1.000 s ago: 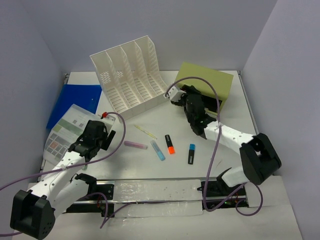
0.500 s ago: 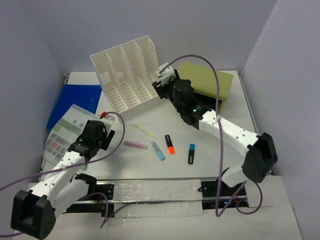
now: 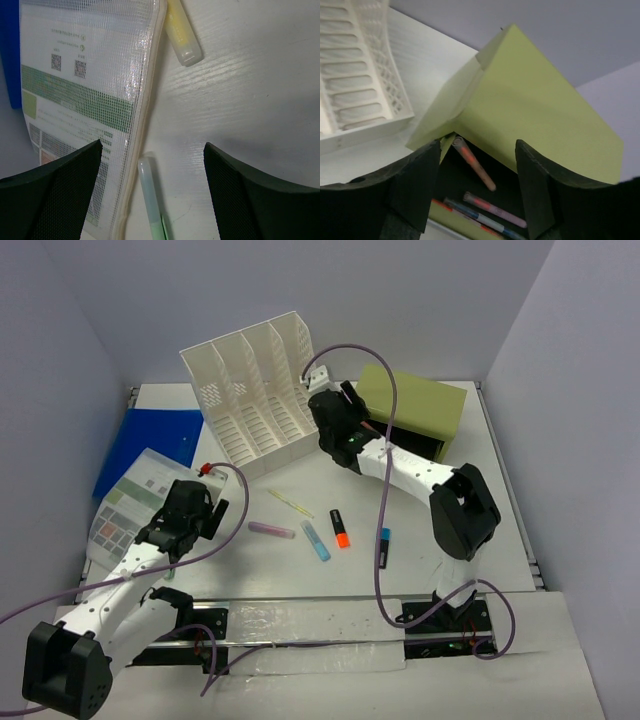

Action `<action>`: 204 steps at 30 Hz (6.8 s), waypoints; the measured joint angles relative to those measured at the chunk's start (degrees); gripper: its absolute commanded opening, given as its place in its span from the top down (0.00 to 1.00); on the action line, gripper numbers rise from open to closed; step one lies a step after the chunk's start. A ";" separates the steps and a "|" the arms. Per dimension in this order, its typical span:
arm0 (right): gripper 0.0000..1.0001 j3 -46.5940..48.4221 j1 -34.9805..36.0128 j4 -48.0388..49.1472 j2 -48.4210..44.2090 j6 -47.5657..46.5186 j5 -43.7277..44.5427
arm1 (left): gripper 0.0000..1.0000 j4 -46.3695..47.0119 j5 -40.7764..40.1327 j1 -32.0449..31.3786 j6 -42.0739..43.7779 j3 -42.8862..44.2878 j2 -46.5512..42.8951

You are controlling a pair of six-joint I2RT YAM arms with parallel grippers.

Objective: Organize the desk

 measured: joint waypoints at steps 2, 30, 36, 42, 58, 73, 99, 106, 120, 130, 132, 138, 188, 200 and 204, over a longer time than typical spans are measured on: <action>0.26 -0.01 -0.45 0.17 1.22 -1.27 2.35 | 0.11 0.02 0.02 0.00 -0.02 0.00 0.08; 0.24 1.14 -4.69 -2.67 5.64 -2.48 2.46 | 0.11 0.02 0.13 0.31 0.00 0.00 0.33; 0.24 1.15 -4.69 -2.76 5.72 -2.33 2.12 | 0.11 0.02 0.15 0.31 0.00 0.00 0.38; 0.24 1.73 -4.65 -1.60 7.57 -5.26 5.57 | 0.11 0.02 0.14 0.31 0.00 0.00 0.38; 0.24 -2.27 -1.17 -0.60 3.38 -7.99 8.38 | 0.08 0.07 0.13 0.33 0.02 0.00 1.05; 0.33 3.08 10.92 -15.62 0.00 14.55 -36.96 | 0.10 -0.34 13.23 25.67 2.63 5.53 6.72; 1.00 5.94 12.42 -28.11 17.14 18.88 -39.16 | 0.12 -0.96 21.11 27.69 2.56 6.99 6.65; 1.00 6.14 13.30 -28.20 15.04 13.89 -32.61 | 0.12 -1.00 21.24 27.69 2.61 6.82 6.65; 1.00 -5.12 6.13 -10.04 -7.92 -11.29 -1.83 | 0.12 -0.84 21.86 27.69 2.80 5.72 6.59; 0.94 -9.25 -2.55 -9.58 -0.99 -20.64 6.98 | 0.12 -0.49 22.10 27.69 3.09 4.42 6.79; 0.92 -9.79 -2.48 -8.94 -0.52 -22.19 7.65 | 0.12 -0.35 22.10 27.69 3.20 4.36 6.84; 0.84 -11.12 -3.16 -7.30 1.01 -25.24 9.37 | 0.12 -0.10 22.10 27.69 3.58 4.30 7.55; 0.42 -48.23 -0.59 -4.48 -56.52 48.73 -24.32 | 0.07 -6.54 11.56 27.69 2.75 0.83 -12.65; 0.40 -50.91 -3.00 -7.42 -58.80 49.44 -24.58 | 0.11 -6.46 11.40 27.69 -0.29 7.10 -0.04; 0.40 -47.21 -4.62 -13.28 -58.36 47.08 -24.54 | 0.11 -6.90 13.18 27.73 -0.28 8.17 1.66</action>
